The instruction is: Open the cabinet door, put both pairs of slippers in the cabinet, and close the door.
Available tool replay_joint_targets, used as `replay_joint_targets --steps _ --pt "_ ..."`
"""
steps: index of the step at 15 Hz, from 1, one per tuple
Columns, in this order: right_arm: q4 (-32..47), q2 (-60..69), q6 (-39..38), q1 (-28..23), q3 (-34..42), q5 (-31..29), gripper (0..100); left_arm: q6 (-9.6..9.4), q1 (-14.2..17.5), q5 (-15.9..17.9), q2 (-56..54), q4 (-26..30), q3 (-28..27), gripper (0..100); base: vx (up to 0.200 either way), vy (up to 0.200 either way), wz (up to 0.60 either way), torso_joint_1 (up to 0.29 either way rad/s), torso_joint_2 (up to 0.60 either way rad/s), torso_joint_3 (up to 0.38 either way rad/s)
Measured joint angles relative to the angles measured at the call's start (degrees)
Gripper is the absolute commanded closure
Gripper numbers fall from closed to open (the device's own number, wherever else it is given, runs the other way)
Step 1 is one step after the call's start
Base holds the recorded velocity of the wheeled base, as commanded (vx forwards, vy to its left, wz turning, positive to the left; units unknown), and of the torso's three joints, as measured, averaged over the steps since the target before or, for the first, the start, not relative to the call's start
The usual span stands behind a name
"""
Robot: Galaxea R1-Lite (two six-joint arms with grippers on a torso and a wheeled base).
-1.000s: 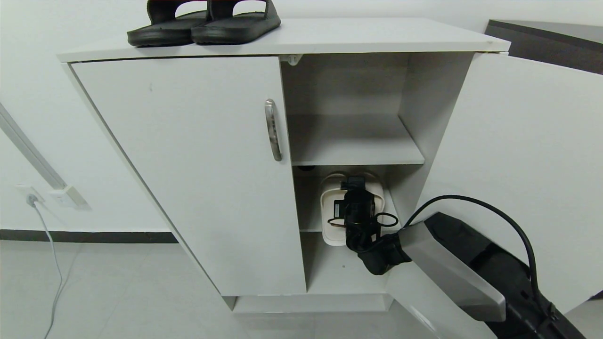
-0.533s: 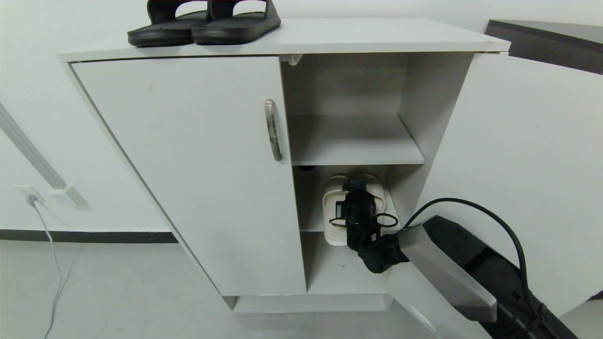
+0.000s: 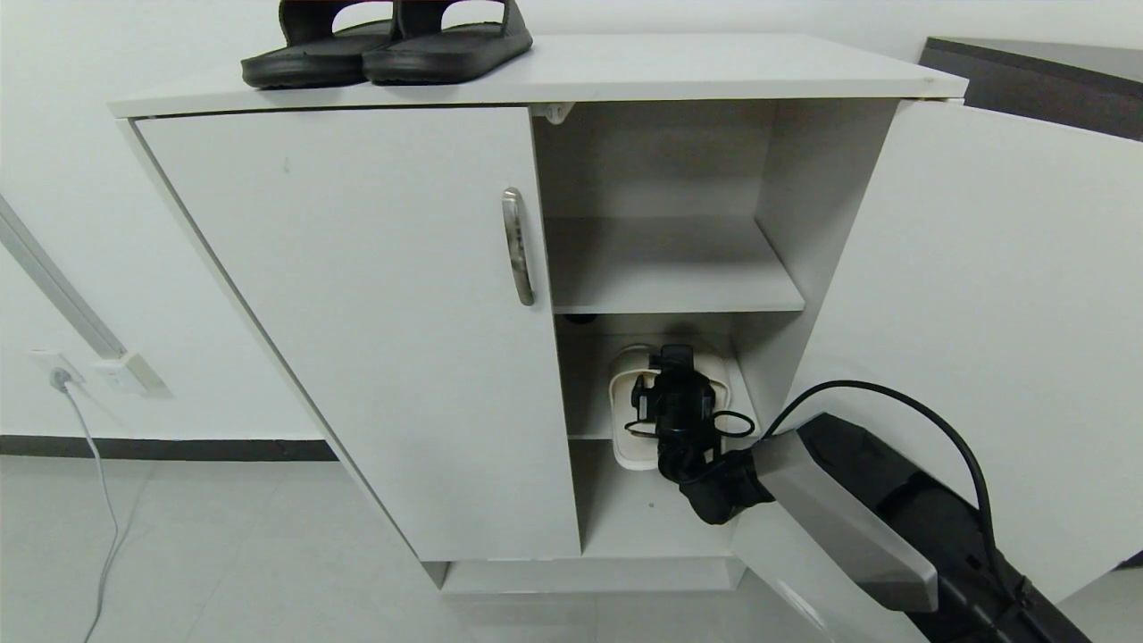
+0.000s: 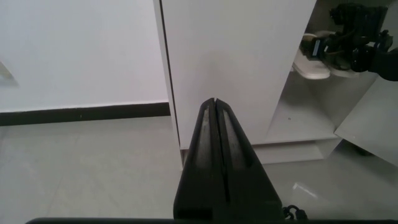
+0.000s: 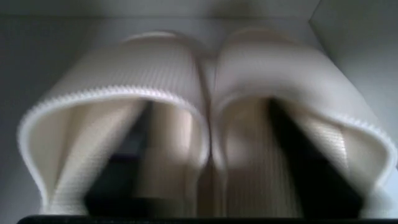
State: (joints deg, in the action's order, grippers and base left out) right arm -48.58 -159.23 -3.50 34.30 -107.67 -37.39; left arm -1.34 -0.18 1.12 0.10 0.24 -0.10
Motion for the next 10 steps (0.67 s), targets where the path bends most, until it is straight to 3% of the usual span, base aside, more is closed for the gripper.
replay_joint_targets --steps 5,10 --pt "-4.9 4.8 0.0 1.0 11.8 0.0 0 0.45 0.0 0.0 0.0 0.0 0.0 100 0.000 0.000 0.00 0.000 0.00 0.000" --pt "-14.7 14.0 0.0 3.6 31.6 0.0 0 0.41 0.0 0.0 0.0 0.0 0.0 100 0.000 0.000 0.00 0.000 0.00 0.000"
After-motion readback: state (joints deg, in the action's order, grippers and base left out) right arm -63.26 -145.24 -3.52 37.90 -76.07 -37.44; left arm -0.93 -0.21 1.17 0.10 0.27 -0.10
